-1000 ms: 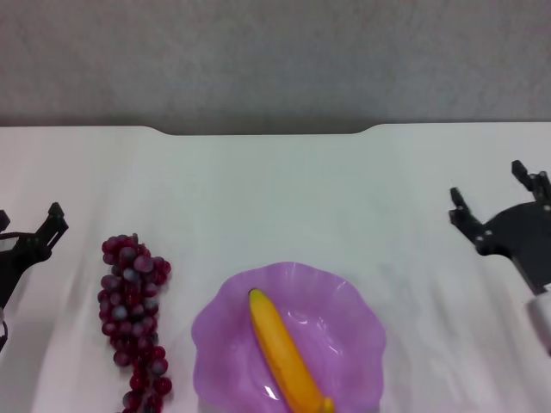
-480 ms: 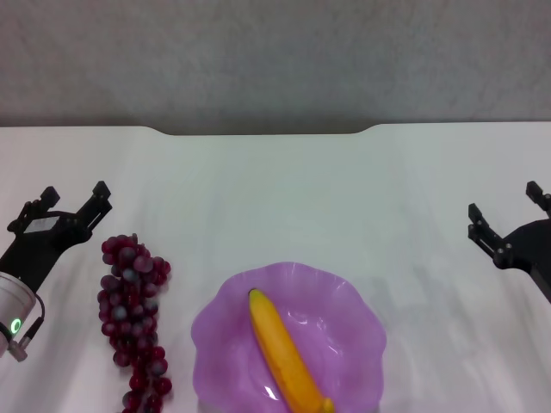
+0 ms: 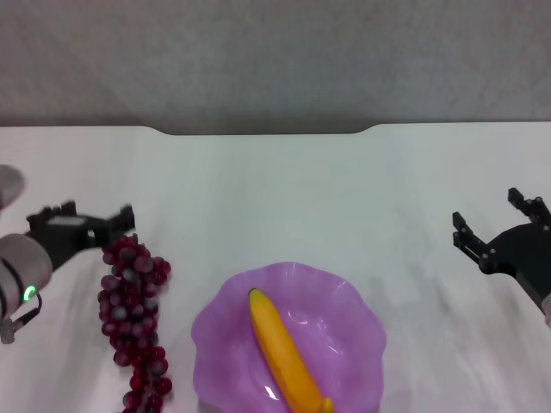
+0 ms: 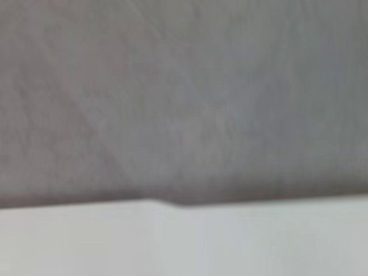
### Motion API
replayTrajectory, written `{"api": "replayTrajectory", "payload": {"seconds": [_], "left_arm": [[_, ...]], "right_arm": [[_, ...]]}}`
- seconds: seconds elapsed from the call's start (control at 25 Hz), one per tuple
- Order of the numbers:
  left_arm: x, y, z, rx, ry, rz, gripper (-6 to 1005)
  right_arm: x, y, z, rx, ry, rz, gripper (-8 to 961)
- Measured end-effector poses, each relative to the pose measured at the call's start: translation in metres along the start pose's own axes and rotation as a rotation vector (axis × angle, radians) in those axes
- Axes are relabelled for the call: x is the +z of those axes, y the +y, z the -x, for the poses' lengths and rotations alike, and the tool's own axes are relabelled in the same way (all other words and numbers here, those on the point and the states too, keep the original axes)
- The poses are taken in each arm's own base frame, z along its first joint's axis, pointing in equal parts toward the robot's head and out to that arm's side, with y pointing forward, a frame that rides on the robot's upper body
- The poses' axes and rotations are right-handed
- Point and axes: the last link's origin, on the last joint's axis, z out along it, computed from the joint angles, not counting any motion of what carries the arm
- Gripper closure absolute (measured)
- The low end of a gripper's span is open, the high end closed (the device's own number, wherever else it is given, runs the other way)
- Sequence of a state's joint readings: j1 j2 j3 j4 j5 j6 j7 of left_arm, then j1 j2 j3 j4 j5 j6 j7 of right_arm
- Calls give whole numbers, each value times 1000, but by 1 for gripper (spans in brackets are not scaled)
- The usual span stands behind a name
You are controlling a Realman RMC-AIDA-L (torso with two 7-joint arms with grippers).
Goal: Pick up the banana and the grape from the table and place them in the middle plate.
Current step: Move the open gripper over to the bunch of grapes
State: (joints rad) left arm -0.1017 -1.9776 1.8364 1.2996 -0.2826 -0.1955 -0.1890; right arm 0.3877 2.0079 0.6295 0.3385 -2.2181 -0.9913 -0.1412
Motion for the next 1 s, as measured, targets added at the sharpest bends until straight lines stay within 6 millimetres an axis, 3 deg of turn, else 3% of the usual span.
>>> {"api": "replayTrajectory", "payload": {"seconds": [0.24, 0.36, 0.6, 1.0], "left_arm": [[-10, 17, -8, 129, -233, 22, 110], [-11, 14, -10, 149, -291, 34, 109], [-4, 26, -9, 155, -274, 93, 108], [19, 33, 11, 145, -204, 90, 109]], "right_arm": [[6, 5, 2, -6, 6, 27, 70], [7, 6, 1, -9, 16, 33, 71], [7, 7, 1, -6, 17, 34, 71], [7, 8, 2, -3, 13, 36, 71]]}}
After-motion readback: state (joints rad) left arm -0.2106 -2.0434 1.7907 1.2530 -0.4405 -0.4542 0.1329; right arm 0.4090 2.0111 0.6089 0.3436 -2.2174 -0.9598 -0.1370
